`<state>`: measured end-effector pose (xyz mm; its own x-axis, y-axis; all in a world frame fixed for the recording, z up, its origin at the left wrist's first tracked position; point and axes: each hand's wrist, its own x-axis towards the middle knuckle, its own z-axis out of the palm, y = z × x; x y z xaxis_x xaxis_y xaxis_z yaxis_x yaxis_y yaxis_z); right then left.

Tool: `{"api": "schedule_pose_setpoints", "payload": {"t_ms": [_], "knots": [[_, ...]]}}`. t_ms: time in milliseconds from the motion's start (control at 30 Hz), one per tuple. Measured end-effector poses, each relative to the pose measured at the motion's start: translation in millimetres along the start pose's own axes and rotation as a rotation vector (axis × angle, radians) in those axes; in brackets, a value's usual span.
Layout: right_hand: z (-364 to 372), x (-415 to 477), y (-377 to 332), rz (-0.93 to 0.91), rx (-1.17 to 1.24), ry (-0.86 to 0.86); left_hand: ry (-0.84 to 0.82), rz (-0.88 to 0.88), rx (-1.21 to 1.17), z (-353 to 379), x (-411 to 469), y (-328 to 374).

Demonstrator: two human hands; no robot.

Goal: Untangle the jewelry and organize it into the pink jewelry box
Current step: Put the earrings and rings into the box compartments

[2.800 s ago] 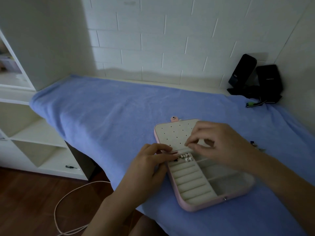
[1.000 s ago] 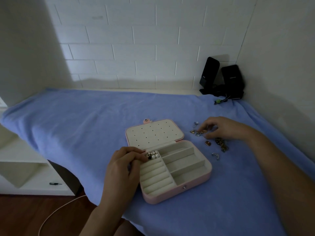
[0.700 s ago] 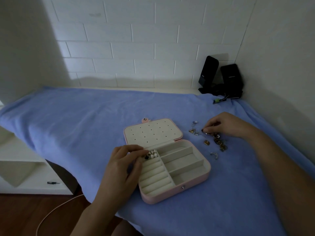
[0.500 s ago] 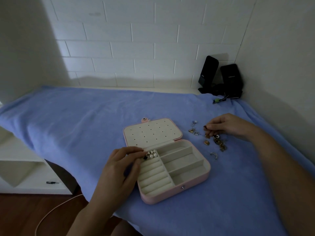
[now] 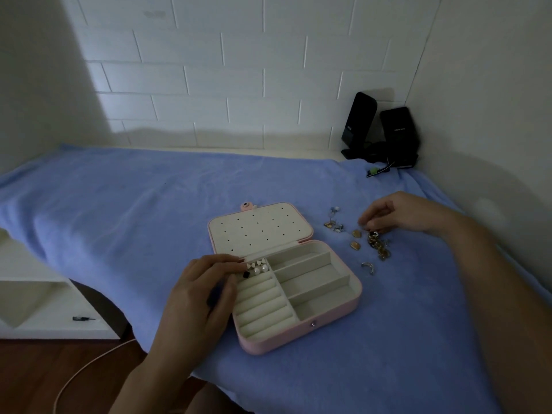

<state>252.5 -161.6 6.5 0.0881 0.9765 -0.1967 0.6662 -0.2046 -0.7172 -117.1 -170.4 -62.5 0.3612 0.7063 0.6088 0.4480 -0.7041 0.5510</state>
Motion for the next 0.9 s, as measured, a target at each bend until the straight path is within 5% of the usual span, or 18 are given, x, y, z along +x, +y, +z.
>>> {"api": "schedule_pose_setpoints", "payload": {"t_ms": [467,900], "knots": [[-6,-8,-7,0.035,-0.294,-0.047,0.007,-0.034,-0.051,0,1,2],[-2,-20,-32,-0.153,0.12,-0.021,0.001,-0.054,-0.042,0,0,0]]}}
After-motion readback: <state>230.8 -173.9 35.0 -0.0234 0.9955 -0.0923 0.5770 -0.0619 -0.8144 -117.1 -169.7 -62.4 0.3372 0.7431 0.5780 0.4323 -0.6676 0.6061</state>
